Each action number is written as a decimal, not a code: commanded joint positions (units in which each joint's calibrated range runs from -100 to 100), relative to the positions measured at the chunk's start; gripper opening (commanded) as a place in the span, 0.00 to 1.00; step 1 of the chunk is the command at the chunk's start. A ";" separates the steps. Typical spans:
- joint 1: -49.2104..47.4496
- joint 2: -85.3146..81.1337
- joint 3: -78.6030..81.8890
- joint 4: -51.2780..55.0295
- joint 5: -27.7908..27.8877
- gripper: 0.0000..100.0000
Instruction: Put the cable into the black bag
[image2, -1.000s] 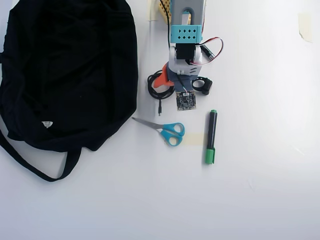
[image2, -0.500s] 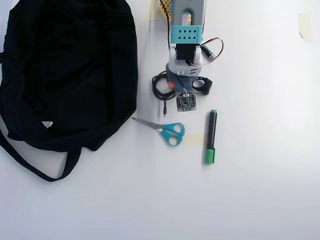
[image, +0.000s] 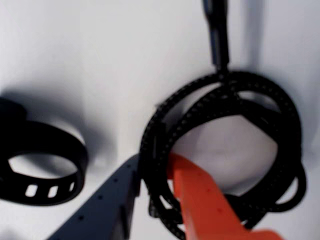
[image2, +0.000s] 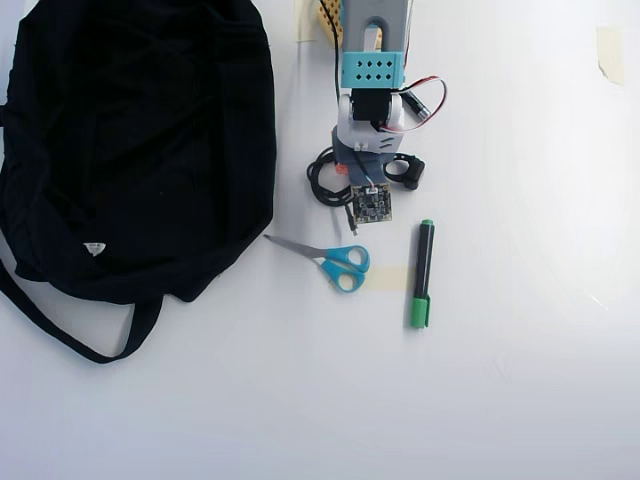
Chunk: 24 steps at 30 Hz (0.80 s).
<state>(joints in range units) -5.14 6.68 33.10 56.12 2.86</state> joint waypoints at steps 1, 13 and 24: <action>-0.32 -0.29 0.33 -0.56 0.03 0.02; -0.77 -1.04 -1.38 0.04 0.03 0.02; -0.99 -4.61 -3.27 0.38 0.03 0.02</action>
<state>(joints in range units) -5.51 5.85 31.37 56.12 2.86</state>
